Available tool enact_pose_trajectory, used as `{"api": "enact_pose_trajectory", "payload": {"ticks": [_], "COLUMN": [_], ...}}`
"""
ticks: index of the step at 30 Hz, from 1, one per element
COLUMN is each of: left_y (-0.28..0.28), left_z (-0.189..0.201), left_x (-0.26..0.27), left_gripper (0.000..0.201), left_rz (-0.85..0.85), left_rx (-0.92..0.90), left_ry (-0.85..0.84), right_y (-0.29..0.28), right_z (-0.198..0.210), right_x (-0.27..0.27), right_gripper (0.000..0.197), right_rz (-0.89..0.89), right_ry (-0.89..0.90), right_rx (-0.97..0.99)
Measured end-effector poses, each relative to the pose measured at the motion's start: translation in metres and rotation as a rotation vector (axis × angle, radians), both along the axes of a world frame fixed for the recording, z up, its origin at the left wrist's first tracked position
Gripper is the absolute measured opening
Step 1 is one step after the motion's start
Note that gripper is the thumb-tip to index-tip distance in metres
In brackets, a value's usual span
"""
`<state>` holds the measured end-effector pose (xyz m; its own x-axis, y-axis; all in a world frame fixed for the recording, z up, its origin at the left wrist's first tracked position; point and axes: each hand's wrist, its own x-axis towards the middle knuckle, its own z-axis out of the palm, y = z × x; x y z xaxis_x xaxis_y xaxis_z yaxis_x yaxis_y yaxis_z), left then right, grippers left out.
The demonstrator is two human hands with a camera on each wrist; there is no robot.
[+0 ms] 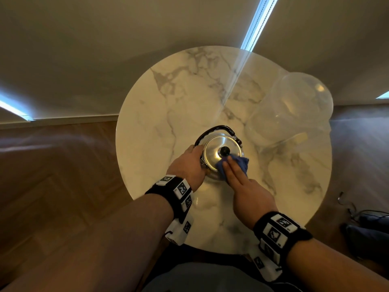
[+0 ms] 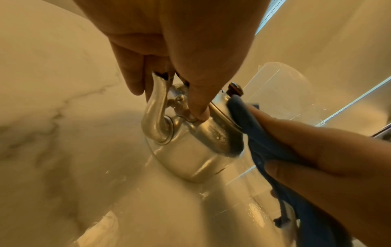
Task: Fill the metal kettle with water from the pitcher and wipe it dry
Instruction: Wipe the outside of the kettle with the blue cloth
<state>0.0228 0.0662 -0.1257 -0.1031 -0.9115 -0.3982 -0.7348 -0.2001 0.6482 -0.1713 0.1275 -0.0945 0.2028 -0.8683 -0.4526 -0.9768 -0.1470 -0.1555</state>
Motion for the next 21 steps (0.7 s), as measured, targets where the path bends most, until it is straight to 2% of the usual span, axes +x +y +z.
{"api": "enact_pose_trajectory", "payload": {"ticks": [3,5,9,11,16,21], "left_y": [0.0,0.001,0.002,0.001,0.001,0.002], "left_z": [-0.001,-0.003,-0.003,-0.003,-0.003,-0.002], "left_x": [0.0,0.001,0.0,0.0,0.0,-0.001], "left_gripper": [0.053,0.054,0.056,0.057,0.056,0.056], "left_rz": [-0.002,0.0,0.0,0.002,0.006,0.004], "left_rx": [0.007,-0.002,-0.027,-0.041,-0.061,-0.065], "left_ry": [-0.013,-0.011,0.001,-0.014,-0.029,-0.036], "right_y": [-0.01,-0.012,0.001,-0.011,-0.044,-0.022], "right_z": [-0.008,-0.011,-0.012,-0.012,-0.011,-0.018], "right_x": [-0.002,0.001,-0.006,-0.013,-0.008,-0.034], "right_gripper": [0.099,0.098,0.101,0.1,0.086,0.084], "right_rz": [-0.161,-0.197,-0.092,-0.089,-0.209,-0.104], "right_ry": [-0.119,-0.193,-0.154,-0.147,-0.383,-0.44], "right_rx": [-0.027,-0.016,0.023,0.001,-0.036,-0.072]}}
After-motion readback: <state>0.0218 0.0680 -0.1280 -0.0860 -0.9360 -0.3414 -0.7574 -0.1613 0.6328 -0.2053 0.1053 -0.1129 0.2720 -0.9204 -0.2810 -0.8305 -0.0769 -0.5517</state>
